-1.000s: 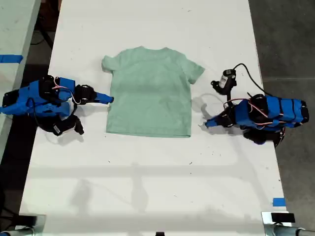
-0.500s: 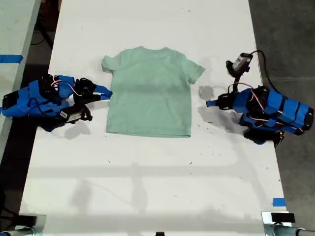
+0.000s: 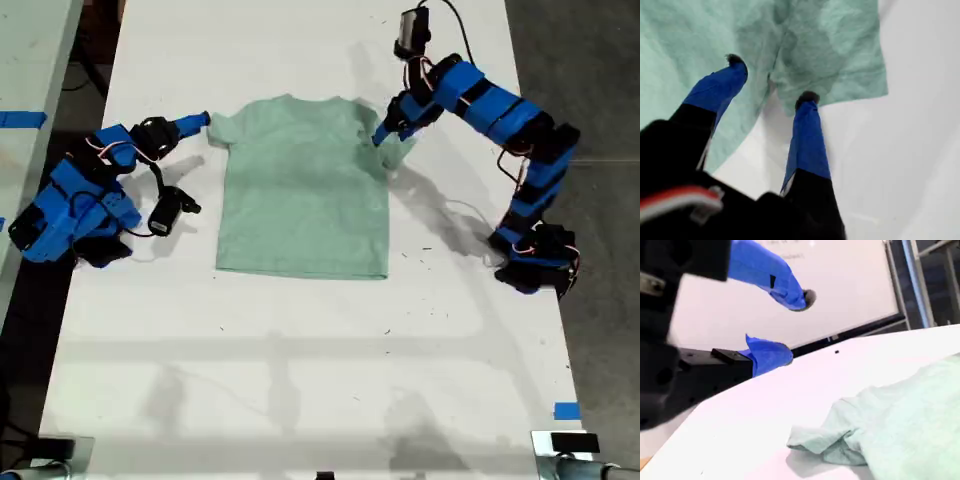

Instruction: Fold t shirt

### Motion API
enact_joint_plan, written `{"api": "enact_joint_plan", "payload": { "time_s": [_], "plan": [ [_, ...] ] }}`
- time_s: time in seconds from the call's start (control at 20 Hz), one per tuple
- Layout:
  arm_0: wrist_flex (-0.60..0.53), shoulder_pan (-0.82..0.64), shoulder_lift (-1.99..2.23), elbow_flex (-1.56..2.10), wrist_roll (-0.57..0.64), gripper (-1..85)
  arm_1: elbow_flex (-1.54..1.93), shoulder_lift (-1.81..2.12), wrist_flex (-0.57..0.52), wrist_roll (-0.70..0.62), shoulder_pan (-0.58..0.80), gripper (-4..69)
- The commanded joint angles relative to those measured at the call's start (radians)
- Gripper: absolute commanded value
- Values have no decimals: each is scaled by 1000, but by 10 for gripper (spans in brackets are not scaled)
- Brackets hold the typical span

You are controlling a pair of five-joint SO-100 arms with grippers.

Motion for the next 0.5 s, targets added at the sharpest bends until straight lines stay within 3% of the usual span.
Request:
{"api": "enact_joint_plan", "payload": {
  "time_s": [0.0, 0.2, 0.35, 0.45],
  "plan": [
    [-18, 12, 9, 26, -5, 125, -278, -212, 25, -35, 115, 230],
    [-12, -5, 9, 31, -8, 125, -252, -273, -18, -72, 212, 227],
    [-12, -12, 9, 31, -11, 123, -229, -347, -29, -77, 204, 199],
    [-11, -14, 9, 32, -12, 123, -222, -380, -37, -75, 176, -5]
  ]
}}
